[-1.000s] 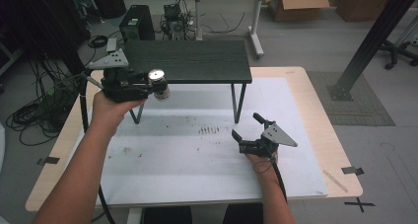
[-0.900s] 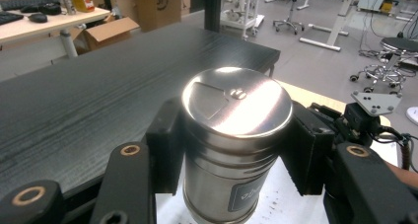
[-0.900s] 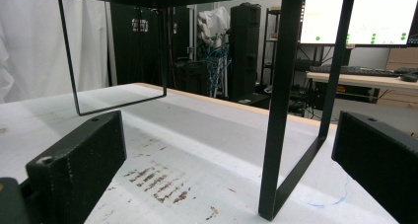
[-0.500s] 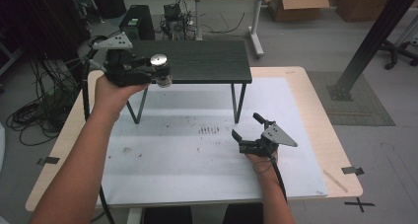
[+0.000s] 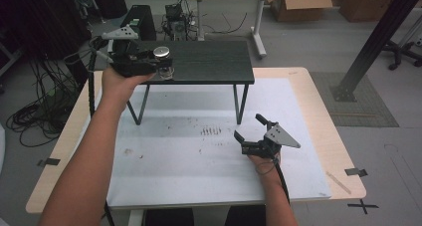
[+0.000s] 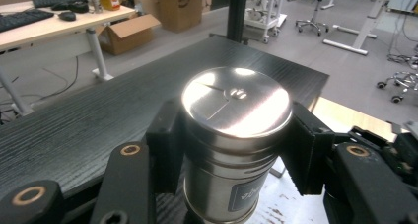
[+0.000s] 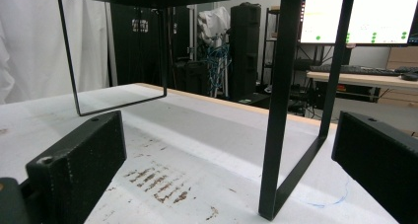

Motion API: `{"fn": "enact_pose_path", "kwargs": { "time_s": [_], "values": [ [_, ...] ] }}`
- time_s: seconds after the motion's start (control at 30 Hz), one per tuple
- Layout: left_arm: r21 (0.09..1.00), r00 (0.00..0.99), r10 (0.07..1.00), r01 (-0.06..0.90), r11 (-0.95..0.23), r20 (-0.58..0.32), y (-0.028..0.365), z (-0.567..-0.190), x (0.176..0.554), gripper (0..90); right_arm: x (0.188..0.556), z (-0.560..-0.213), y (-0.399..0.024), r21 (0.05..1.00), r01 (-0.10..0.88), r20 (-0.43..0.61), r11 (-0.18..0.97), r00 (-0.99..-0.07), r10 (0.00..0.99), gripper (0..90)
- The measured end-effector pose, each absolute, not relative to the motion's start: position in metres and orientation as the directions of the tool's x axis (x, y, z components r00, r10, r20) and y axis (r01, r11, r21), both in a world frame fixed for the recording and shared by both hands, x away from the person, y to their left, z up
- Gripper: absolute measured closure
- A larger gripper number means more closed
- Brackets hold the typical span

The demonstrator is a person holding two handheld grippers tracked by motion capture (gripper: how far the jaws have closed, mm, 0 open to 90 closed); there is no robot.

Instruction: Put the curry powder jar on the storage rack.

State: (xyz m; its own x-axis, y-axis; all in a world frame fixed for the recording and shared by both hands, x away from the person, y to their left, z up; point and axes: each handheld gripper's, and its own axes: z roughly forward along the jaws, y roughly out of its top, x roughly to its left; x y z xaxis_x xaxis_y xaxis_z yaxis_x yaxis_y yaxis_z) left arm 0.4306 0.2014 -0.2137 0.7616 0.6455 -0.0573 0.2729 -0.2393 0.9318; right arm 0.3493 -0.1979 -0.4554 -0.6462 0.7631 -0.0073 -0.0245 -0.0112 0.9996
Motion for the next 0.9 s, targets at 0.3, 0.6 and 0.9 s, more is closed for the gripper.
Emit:
{"fn": "enact_pose_path", "kwargs": {
  "time_s": [0.3, 0.6, 0.9],
  "values": [
    [0.929, 0.735, 0.675, 0.29, -0.23, -0.062, 0.198, -0.221, 0.45, 49.1, 0.349, -0.455, -0.198, 1.0, -0.025, -0.009, -0.009, -0.646, 0.763, 0.0],
    [0.926, 0.732, 0.679, 0.297, -0.235, -0.062, 0.193, -0.225, 0.46, 49.1, 0.349, -0.455, -0.198, 1.0, -0.024, -0.009, -0.008, -0.647, 0.763, 0.0],
    [0.924, 0.728, 0.683, 0.301, -0.236, -0.063, 0.191, -0.227, 0.464, 49.1, 0.35, -0.455, -0.198, 1.0, -0.022, -0.007, -0.01, -0.647, 0.762, 0.0]
  ]
}}
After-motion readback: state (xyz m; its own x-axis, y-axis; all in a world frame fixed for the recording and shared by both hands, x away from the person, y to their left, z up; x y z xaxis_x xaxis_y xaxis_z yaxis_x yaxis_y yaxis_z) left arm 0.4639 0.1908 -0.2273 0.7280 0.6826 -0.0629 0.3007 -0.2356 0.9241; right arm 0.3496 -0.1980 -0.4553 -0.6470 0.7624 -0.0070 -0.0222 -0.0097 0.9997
